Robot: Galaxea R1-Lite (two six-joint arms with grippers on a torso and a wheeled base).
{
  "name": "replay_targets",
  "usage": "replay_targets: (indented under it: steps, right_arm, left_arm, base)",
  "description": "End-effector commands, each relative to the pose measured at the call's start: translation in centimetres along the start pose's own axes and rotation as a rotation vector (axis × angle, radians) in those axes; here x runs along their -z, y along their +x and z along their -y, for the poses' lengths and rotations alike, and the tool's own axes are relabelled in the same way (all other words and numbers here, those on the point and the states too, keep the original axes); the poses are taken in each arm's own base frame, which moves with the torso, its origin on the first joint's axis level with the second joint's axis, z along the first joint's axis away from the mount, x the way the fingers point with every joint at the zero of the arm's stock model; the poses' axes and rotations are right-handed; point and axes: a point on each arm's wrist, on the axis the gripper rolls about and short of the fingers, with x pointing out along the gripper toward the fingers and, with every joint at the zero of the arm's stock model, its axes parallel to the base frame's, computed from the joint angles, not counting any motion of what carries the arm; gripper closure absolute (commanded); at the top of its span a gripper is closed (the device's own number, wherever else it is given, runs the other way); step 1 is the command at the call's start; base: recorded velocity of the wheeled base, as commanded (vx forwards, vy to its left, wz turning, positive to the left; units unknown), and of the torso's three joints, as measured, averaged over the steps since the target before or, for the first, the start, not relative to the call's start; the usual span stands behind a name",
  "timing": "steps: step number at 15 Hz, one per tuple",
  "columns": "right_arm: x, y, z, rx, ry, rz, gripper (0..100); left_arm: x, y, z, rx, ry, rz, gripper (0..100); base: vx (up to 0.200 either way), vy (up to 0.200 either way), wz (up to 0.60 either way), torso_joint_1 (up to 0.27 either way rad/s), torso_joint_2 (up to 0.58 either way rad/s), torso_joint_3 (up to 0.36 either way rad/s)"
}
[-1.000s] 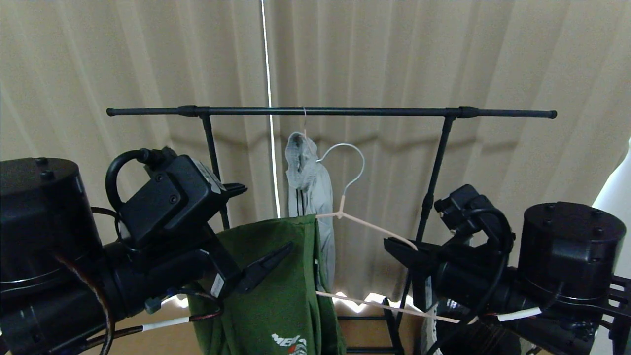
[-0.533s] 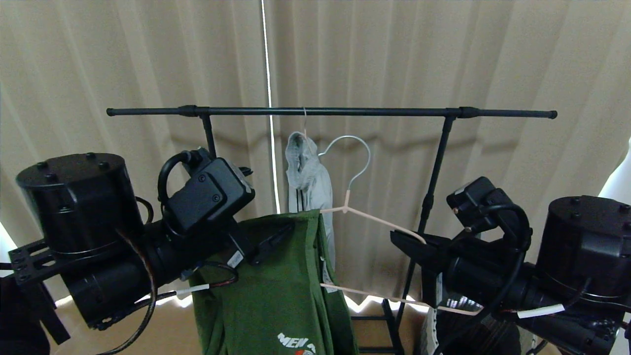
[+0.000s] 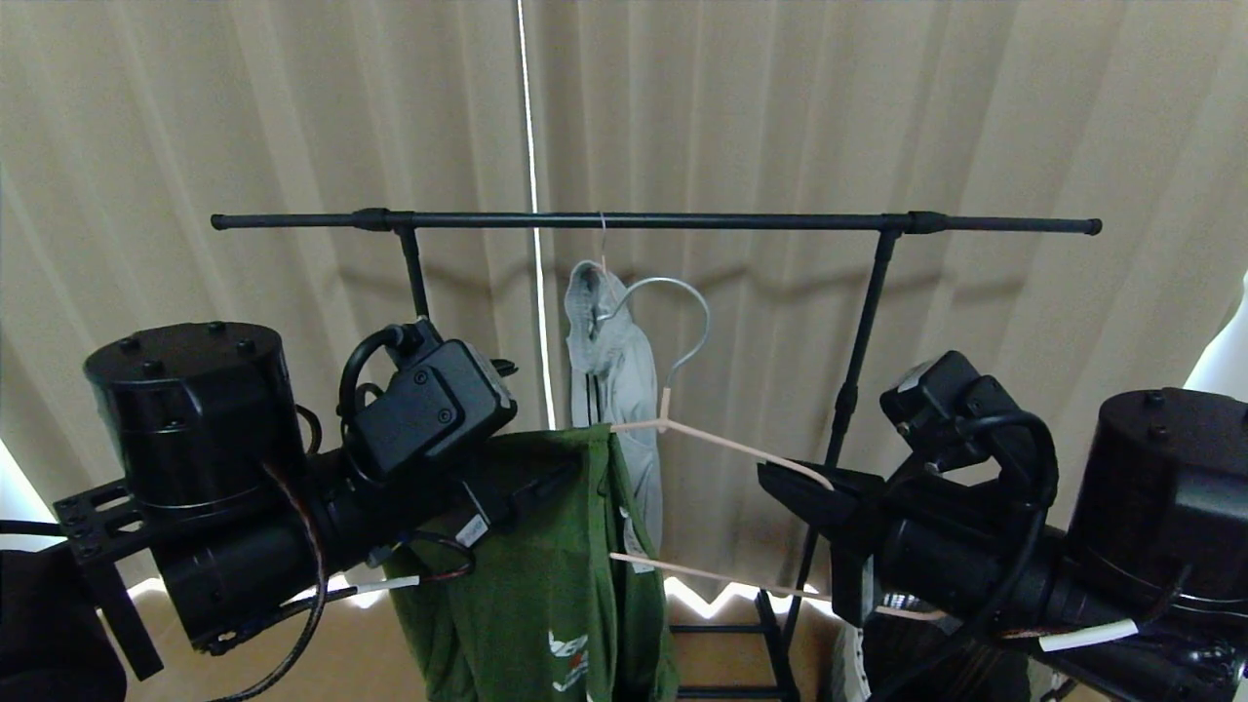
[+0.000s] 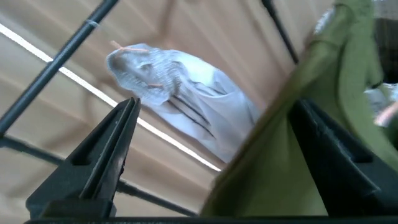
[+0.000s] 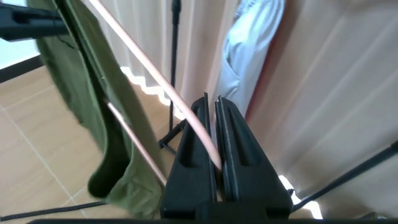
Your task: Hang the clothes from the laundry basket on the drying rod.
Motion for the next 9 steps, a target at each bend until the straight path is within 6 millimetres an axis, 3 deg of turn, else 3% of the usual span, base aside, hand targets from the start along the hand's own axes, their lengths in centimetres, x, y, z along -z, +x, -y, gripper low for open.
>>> replay_targets:
  steps: [1,9]
  right_arm:
    - [-0.06,-0.03,-0.14,-0.005,-0.001,0.003,100]
    - [-0.11,-0.32,0.08,0.002,-0.017,0.006,100]
  left_arm:
    - [-0.01,-0.03,-0.01,-0.001,0.002,0.001,100]
    - [-0.09,-0.01,-0.07,-0.026,0.005,0.035,100]
  base:
    - [0.000,0.000,0.00,0.000,0.00,0.000]
    - [0.000,0.000,0.00,0.000,0.00,0.000]
